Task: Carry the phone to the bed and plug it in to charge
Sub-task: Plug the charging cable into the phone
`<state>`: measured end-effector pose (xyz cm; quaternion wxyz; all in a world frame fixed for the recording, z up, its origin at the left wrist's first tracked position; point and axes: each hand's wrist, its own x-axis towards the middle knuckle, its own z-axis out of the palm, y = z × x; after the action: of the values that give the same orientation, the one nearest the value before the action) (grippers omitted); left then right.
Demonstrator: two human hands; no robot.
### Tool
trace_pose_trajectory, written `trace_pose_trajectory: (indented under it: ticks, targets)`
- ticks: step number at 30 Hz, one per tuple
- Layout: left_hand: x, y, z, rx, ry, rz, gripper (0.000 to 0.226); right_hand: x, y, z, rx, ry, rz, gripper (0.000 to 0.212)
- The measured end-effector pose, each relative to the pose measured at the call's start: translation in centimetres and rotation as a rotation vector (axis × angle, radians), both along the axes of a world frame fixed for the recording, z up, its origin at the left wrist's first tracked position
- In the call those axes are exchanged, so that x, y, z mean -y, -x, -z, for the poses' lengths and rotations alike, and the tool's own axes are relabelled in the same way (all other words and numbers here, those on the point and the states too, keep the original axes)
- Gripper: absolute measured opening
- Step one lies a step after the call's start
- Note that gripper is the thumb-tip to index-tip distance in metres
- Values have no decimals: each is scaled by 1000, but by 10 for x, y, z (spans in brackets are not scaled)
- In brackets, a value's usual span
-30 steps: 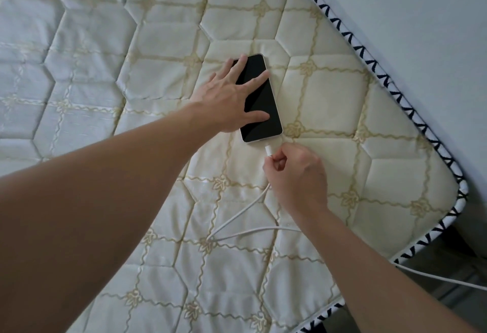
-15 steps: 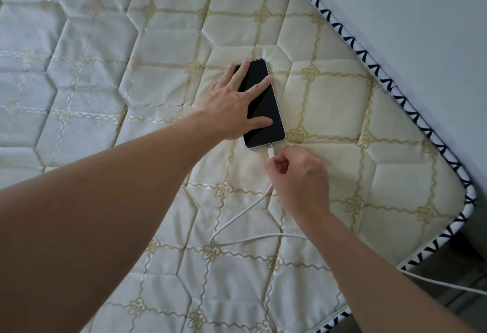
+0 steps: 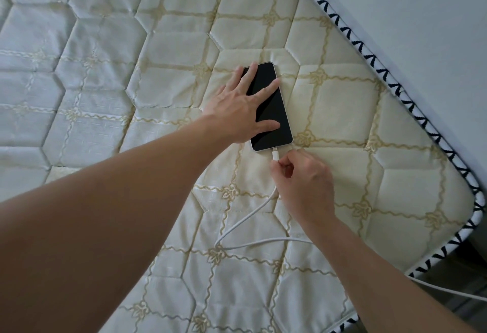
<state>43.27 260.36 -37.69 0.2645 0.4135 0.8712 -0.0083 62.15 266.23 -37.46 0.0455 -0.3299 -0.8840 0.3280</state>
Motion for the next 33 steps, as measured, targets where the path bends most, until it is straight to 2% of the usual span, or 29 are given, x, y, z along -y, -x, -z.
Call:
trace_pose_trajectory:
  ticks: [7, 13, 20, 33]
  targets:
    - [1, 0, 2, -8, -24, -4, 87, -1, 2, 3, -8, -38, -63, 22]
    - [1, -1, -1, 3, -36, -12, 87, -3, -1, 6, 52, -236, -219, 16]
    - [2, -2, -2, -13, -92, -14, 87, 0, 1, 7, 52, -336, -204, 13]
    - [1, 4, 0, -31, -211, -32, 89, 3, 3, 11, 100, -298, -154, 13]
